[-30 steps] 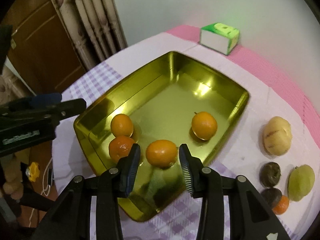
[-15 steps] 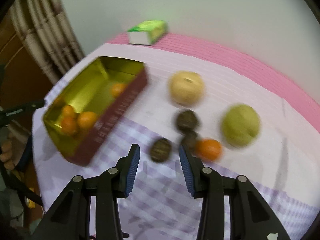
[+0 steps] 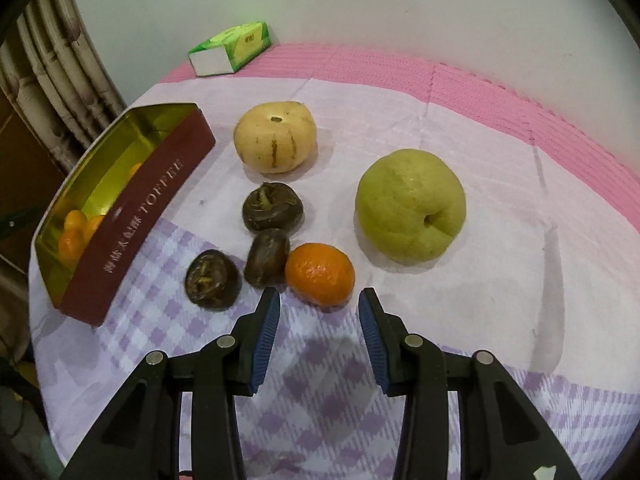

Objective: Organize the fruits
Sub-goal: 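Grasp the last loose orange with the right gripper while the left gripper moves toward the fruits, then grasp a dark brown fruit with the left gripper while the right gripper holds the orange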

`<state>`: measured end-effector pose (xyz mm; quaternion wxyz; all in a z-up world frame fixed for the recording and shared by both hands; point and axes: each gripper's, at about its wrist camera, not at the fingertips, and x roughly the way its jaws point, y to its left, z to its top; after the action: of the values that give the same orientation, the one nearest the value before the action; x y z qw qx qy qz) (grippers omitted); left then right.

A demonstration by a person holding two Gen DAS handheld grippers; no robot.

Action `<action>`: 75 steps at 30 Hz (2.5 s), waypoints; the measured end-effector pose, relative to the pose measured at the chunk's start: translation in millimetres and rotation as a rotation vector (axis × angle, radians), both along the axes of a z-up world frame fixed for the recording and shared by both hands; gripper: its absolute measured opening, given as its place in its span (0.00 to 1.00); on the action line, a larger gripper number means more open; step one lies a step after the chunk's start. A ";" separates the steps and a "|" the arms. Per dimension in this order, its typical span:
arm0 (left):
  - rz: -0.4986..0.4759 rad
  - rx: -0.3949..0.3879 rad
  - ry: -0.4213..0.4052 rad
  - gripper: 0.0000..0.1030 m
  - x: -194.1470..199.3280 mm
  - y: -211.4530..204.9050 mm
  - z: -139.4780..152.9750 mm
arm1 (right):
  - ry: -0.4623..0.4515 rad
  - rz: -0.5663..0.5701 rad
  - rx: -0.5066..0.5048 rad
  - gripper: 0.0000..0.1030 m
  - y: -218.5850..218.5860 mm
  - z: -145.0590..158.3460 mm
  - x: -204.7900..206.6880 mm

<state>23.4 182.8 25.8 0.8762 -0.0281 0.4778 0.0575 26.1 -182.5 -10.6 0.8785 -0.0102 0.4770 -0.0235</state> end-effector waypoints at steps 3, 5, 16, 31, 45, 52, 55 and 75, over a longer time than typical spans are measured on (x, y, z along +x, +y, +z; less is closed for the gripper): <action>-0.033 0.002 0.000 0.68 -0.7 -11.6 1.2 | 0.008 0.006 0.007 0.38 -0.3 -6.4 7.5; -0.054 0.003 0.002 0.68 -0.9 -20.4 2.1 | 0.005 0.006 0.006 0.38 -1.3 -8.9 10.2; -0.182 0.000 0.013 0.68 1.4 -76.5 6.3 | -0.007 0.014 0.032 0.36 -3.0 -16.2 20.1; -0.418 -0.045 0.061 0.68 12.0 -178.1 -9.3 | 0.006 -0.073 0.054 0.35 -29.7 -5.5 -24.0; -0.452 -0.091 0.180 0.66 43.1 -210.3 -47.3 | -0.038 -0.147 0.109 0.35 -49.7 12.1 -72.0; -0.458 -0.090 0.210 0.58 52.0 -217.3 -59.4 | -0.034 -0.153 0.112 0.35 -55.0 8.3 -73.2; -0.451 -0.087 0.218 0.53 56.6 -219.0 -63.0 | -0.032 -0.154 0.113 0.35 -55.6 7.9 -72.3; -0.457 -0.082 0.224 0.38 60.6 -222.2 -71.9 | -0.022 -0.150 0.109 0.35 -53.9 3.8 -69.5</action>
<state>84.0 -39.4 -46.2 0.8062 0.0518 0.5676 -0.1587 -43.4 -236.4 -6.8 0.8786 0.0738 0.4675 -0.0633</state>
